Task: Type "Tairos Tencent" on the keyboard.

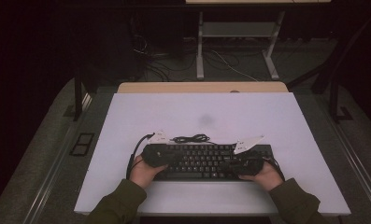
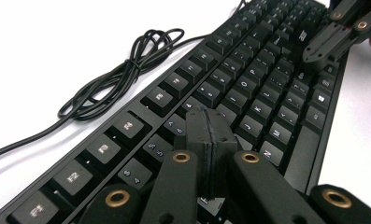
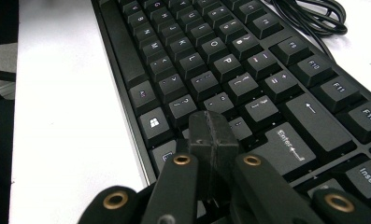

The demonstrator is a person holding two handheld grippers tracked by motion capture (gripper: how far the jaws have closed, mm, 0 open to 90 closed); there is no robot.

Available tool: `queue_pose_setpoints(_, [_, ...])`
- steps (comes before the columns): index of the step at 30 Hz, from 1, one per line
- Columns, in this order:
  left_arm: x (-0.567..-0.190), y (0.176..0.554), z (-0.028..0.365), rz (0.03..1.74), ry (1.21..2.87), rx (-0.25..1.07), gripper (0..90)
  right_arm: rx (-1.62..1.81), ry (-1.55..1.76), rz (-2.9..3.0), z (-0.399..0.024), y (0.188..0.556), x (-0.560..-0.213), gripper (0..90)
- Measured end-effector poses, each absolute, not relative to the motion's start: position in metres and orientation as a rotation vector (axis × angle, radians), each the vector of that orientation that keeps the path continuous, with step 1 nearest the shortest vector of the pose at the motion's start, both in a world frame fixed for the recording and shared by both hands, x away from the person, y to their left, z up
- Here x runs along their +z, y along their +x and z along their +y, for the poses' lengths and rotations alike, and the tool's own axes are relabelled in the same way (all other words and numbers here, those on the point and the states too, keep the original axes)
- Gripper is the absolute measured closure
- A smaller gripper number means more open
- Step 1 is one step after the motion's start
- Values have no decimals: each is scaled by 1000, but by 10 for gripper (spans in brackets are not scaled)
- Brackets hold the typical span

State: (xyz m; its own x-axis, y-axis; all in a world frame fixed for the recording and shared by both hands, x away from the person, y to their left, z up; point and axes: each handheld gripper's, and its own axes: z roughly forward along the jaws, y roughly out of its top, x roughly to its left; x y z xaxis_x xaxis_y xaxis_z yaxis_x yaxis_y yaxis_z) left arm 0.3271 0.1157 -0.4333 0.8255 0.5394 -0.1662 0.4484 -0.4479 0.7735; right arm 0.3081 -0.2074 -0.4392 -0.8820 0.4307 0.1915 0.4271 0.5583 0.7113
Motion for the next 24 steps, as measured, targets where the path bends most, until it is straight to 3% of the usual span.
queue_pose_setpoints(24, [-437,327,112,719,2175,155,894,1266,765,2768,-207,308,-439,894])
